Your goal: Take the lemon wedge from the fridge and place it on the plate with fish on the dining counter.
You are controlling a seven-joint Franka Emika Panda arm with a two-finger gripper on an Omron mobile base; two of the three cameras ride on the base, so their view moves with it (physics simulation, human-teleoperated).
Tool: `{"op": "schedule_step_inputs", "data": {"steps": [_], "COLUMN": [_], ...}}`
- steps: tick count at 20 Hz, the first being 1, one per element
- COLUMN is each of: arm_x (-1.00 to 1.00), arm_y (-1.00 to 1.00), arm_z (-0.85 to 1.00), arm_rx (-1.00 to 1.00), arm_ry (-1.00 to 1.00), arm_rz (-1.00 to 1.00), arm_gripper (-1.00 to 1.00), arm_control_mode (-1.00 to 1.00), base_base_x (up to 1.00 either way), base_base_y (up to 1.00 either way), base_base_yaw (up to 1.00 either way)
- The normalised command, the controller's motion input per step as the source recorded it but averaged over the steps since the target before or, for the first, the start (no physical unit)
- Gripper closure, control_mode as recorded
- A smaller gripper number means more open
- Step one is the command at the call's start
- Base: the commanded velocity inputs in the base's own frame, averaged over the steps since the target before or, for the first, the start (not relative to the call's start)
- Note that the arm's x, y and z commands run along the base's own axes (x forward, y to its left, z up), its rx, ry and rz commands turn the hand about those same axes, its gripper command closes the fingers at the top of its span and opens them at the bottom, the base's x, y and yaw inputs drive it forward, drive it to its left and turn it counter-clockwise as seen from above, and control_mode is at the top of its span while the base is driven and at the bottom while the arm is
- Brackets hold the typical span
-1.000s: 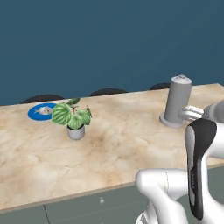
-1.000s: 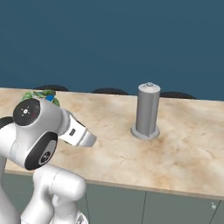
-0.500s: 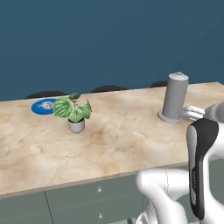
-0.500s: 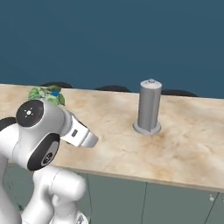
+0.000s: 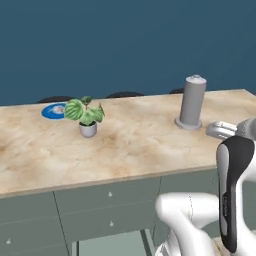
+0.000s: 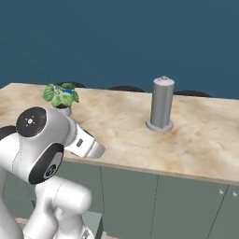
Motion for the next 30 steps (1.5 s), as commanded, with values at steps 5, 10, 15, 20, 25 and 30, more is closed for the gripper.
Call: {"op": "schedule_step_inputs", "data": {"steps": [5, 10, 15, 20, 25, 30], "arm_x": [0.00, 0.00, 0.00, 0.00, 0.00, 0.00], "arm_y": [0.00, 0.00, 0.00, 0.00, 0.00, 0.00], "arm_z": [0.00, 0.00, 0.00, 0.00, 0.00, 0.00], "arm_rx": [0.00, 0.00, 0.00, 0.00, 0.00, 0.00], "arm_ry": [0.00, 0.00, 0.00, 0.00, 0.00, 0.00], "arm_rz": [0.00, 0.00, 0.00, 0.00, 0.00, 0.00], "arm_gripper": [1.00, 1.00, 1.00, 1.00, 1.00, 1.00], "arm_control_mode": [1.00, 1.00, 1.00, 1.00, 1.00, 1.00], "base_base_x": [0.95, 0.60, 0.69, 0.00, -0.40, -0.29], "base_base_y": [1.00, 0.90, 0.00, 0.00, 0.00, -0.34], "base_base_yaw": [0.02, 0.05, -0.06, -0.07, -0.81, -0.82]}}
